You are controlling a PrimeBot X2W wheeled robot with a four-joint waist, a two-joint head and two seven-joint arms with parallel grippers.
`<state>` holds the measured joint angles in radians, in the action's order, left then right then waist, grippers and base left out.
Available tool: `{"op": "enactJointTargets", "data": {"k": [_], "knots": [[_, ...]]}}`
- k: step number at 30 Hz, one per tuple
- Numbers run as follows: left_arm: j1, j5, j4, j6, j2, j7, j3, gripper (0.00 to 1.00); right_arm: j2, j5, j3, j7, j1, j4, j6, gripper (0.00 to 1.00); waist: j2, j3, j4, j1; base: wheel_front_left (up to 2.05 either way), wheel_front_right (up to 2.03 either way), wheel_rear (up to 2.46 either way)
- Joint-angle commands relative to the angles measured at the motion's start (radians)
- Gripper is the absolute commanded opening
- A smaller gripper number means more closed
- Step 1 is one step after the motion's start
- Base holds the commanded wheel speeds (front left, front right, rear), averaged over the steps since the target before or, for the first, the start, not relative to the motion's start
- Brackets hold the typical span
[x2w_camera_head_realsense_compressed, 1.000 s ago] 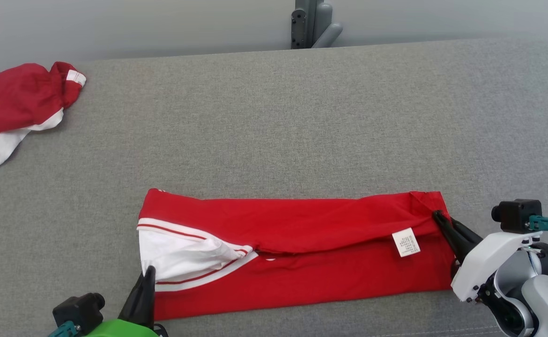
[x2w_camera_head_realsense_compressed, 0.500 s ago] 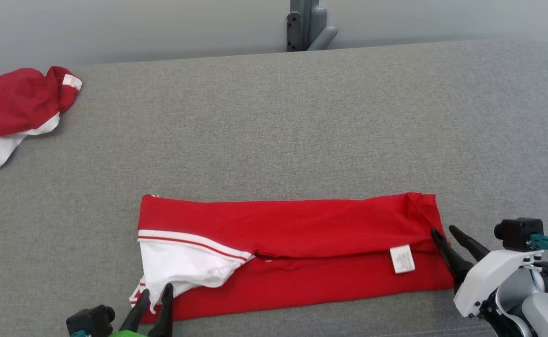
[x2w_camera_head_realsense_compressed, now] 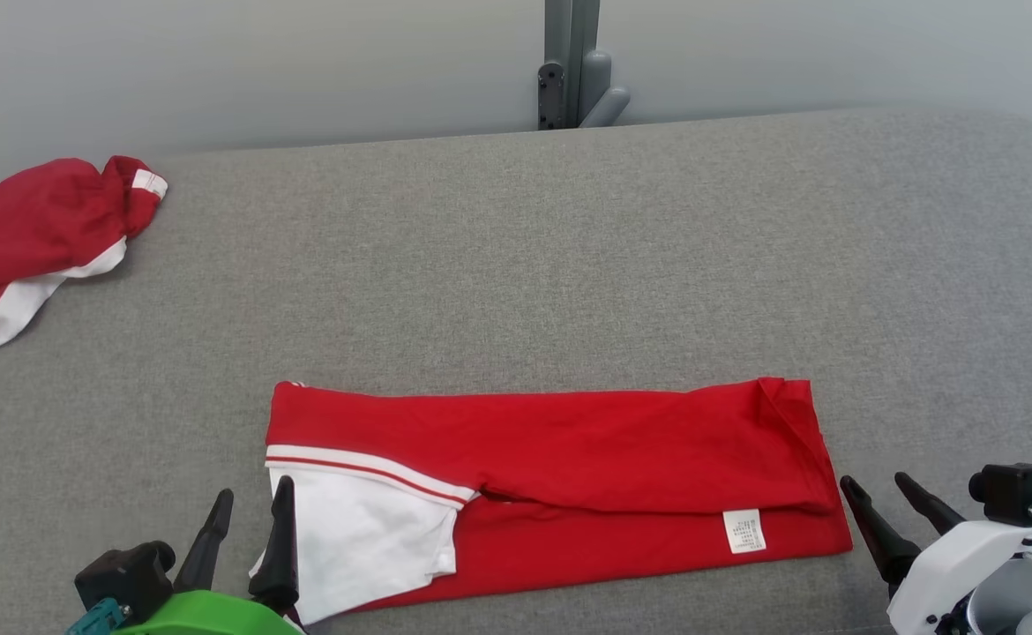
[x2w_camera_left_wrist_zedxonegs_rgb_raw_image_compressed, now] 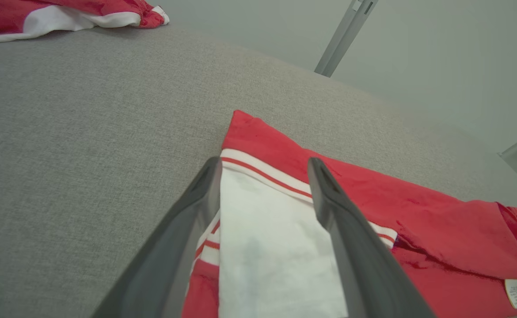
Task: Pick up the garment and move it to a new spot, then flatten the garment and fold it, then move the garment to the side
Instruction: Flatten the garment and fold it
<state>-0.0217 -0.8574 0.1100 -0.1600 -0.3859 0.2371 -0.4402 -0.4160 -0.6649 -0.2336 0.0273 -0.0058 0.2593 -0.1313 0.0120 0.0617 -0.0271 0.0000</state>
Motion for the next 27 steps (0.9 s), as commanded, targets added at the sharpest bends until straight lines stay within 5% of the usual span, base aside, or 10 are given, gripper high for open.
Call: {"op": "enactJointTargets", "data": {"k": [1, 14, 27], "knots": [[0.023, 0.015, -0.005, -0.005, 0.001, 0.006, 0.002, 1.00, 0.000, 0.008, 0.009, -0.002, 0.005, -0.007, 0.001, 1.00, -0.0120, -0.011, 0.002, 0.0000, 0.00, 0.00, 0.00], [0.084, 0.111, 0.039, -0.027, 0.067, 0.026, -0.003, 1.00, 0.046, 0.106, 0.067, 0.045, -0.056, 0.014, 0.001, 1.00, -0.0120, -0.080, -0.048, 0.0000, 0.00, 0.00, 0.00], [0.067, 0.155, 0.066, 0.000, 0.104, 0.029, 0.026, 1.00, 0.138, 0.210, 0.141, -0.014, -0.131, 0.290, 0.001, 1.00, -0.0120, -0.079, -0.136, 0.0000, 0.00, 0.00, 0.00]]}}
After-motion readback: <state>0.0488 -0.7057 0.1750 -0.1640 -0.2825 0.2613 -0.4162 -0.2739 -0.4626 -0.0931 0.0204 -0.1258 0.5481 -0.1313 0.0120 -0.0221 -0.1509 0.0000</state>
